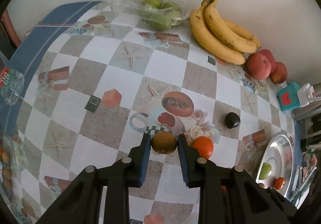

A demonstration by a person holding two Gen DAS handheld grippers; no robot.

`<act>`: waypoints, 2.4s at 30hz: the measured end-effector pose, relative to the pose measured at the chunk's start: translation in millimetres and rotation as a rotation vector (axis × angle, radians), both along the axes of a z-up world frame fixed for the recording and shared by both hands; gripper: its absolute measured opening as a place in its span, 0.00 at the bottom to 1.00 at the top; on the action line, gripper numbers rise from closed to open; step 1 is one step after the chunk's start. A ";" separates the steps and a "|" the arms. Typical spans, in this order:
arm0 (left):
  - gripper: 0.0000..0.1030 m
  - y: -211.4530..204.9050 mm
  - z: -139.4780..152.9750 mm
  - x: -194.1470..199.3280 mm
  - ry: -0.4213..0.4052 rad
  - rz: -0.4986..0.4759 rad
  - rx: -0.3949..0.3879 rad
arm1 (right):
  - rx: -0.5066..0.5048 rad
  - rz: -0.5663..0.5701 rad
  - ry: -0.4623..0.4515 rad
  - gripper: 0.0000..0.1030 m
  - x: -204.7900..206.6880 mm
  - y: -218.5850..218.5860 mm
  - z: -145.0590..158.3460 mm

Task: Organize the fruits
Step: 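Grasp the orange with the right tool while the left tool grasps the brown apricot, then carry the orange and apricot over the steel bowl with both tools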

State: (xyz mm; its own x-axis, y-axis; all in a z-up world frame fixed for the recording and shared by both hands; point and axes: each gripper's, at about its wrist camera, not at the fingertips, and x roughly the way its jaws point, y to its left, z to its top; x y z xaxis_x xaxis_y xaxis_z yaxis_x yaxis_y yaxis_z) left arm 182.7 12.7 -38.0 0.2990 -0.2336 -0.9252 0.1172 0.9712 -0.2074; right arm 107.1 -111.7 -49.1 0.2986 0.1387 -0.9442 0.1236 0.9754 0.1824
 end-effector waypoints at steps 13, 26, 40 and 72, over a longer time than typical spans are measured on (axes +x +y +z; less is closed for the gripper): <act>0.28 -3.8 23.9 -16.5 -0.048 -0.012 0.014 | -0.031 -0.035 -0.043 0.40 -12.9 -8.5 26.7; 0.28 -9.8 26.6 -41.1 -0.052 -0.027 0.033 | -0.045 -0.106 -0.060 0.40 -31.3 -34.0 41.4; 0.28 -69.3 30.7 -68.9 -0.066 -0.179 0.031 | -0.076 -0.345 -0.034 0.40 -58.0 -125.5 40.4; 0.28 -220.8 3.2 -129.8 -0.129 -0.559 0.004 | -0.058 -0.582 -0.079 0.40 -94.2 -230.8 18.6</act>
